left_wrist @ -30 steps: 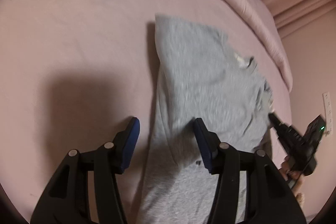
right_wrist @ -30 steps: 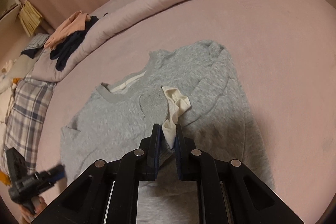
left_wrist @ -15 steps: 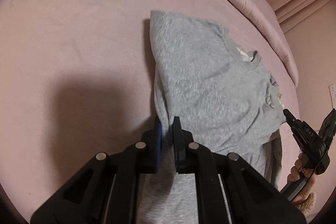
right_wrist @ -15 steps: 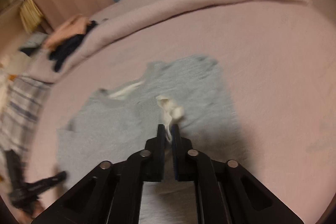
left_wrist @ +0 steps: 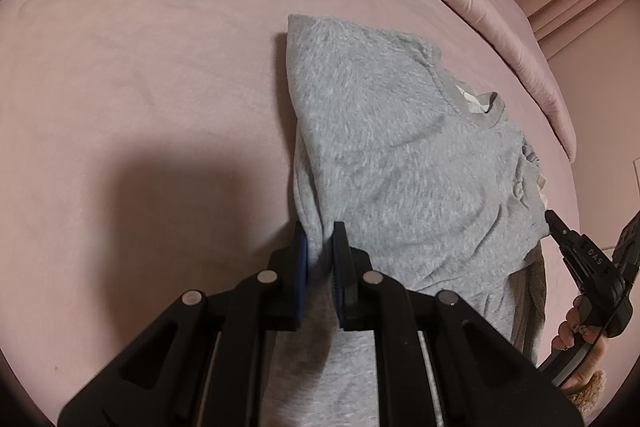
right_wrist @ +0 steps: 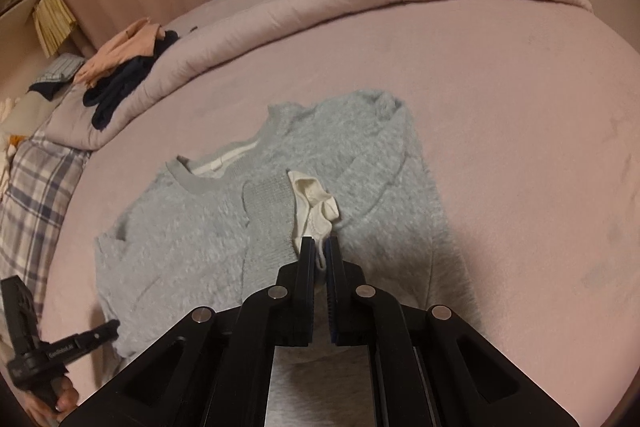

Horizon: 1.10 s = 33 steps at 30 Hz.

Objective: Fold small clothes

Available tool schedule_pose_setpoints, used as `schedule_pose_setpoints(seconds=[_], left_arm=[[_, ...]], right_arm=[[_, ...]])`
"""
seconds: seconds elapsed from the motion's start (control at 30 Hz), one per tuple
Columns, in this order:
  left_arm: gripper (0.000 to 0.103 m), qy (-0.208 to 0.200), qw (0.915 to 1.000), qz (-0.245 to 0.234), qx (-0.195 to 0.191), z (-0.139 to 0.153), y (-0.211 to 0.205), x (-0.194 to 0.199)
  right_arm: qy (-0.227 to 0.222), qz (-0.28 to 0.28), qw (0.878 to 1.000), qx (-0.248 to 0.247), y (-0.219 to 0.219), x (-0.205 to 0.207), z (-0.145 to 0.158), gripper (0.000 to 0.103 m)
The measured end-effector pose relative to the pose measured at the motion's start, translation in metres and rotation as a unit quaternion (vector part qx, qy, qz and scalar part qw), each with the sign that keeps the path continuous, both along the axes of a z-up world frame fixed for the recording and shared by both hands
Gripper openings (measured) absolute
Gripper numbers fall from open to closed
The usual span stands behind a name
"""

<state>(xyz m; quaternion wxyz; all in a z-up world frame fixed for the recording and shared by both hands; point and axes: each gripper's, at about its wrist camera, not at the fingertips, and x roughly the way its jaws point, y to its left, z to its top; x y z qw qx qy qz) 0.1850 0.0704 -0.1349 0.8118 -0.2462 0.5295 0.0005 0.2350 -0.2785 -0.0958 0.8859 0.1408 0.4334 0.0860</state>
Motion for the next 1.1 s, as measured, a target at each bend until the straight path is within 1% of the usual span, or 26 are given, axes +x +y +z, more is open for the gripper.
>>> schedule_pose_setpoints(seconds=[0.13,0.23,0.47,0.57,1.1], left_arm=[[0.011,-0.002,1.0,0.0,0.003,0.002,-0.001,-0.001],[0.011,-0.002,0.9999,-0.003,0.01,0.002,-0.003,0.0],[0.014,0.0,0.9995,-0.006,0.03,-0.001,-0.007,0.003],[0.015,0.003,0.9996,-0.004,0.029,-0.002,-0.006,0.004],[0.017,0.006,0.9995,0.01,0.028,-0.004,-0.009,0.005]], right_arm=[[-0.009,-0.005,1.0,0.002,-0.002,-0.002,0.005,0.005],[-0.007,-0.008,1.0,0.006,-0.005,-0.002,0.003,0.004],[0.033,-0.015,0.999,-0.003,-0.006,0.004,-0.024,0.004],[0.039,-0.019,0.999,0.002,-0.007,0.003,-0.029,0.004],[0.044,-0.021,0.999,0.002,-0.009,0.002,-0.033,0.004]])
